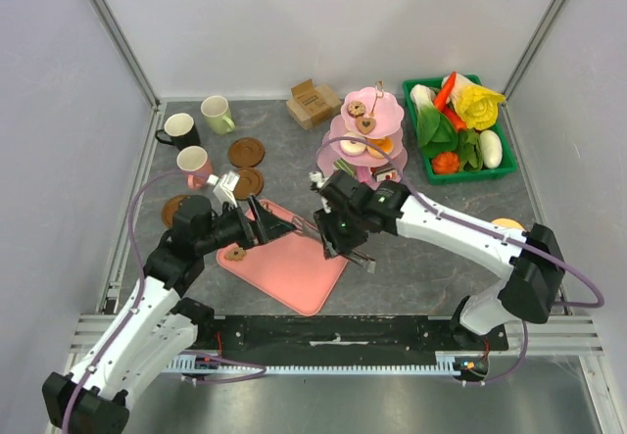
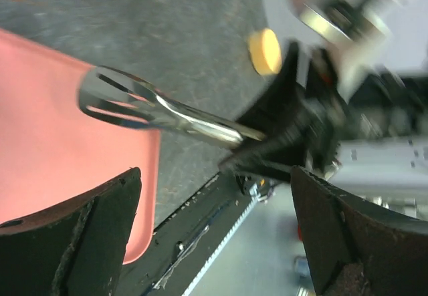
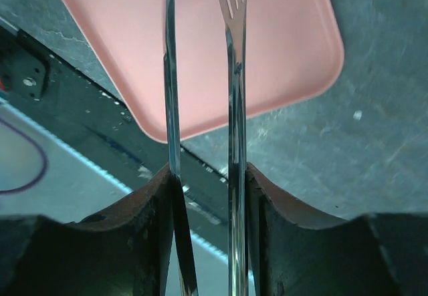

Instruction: Serve the afternoon tea

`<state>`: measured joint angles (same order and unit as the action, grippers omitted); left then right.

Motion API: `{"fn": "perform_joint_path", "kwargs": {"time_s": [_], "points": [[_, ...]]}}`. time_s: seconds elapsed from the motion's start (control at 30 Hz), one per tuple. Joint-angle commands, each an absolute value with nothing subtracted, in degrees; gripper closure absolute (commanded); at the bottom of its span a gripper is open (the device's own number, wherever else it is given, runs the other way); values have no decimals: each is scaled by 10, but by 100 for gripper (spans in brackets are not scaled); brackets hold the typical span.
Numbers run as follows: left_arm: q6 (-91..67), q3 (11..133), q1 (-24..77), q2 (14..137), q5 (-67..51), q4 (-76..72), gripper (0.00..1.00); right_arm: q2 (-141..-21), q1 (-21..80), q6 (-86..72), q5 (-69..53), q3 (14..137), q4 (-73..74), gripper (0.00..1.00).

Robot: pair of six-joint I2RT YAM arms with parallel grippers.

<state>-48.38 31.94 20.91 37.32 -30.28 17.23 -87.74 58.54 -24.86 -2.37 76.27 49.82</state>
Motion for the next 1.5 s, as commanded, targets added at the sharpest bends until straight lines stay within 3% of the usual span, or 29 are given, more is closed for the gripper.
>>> {"fn": "perform_joint_path", "kwargs": {"time_s": [0.0,0.23,0.37,0.53,0.87,1.27,1.33,1.47], "points": [[-370,356,278,384,-358,23,2,-825,516,-361,-225,707,463,51],[-84,350,330,435,-605,-123,0,-761,502,-367,-260,693,557,49],[87,380,351,491,-599,-13,1,-729,490,-374,-263,693,604,49],[145,395,388,544,-619,-4,2,-723,483,-367,-281,698,638,49],[172,452,481,651,-507,48,7,-746,483,-338,-293,721,668,50],[166,456,513,678,-474,31,23,-747,484,-358,-297,732,660,50],[157,460,517,683,-463,32,28,-744,483,-373,-294,741,654,50],[148,462,524,679,-442,31,52,-738,484,-383,-292,748,650,49]]}}
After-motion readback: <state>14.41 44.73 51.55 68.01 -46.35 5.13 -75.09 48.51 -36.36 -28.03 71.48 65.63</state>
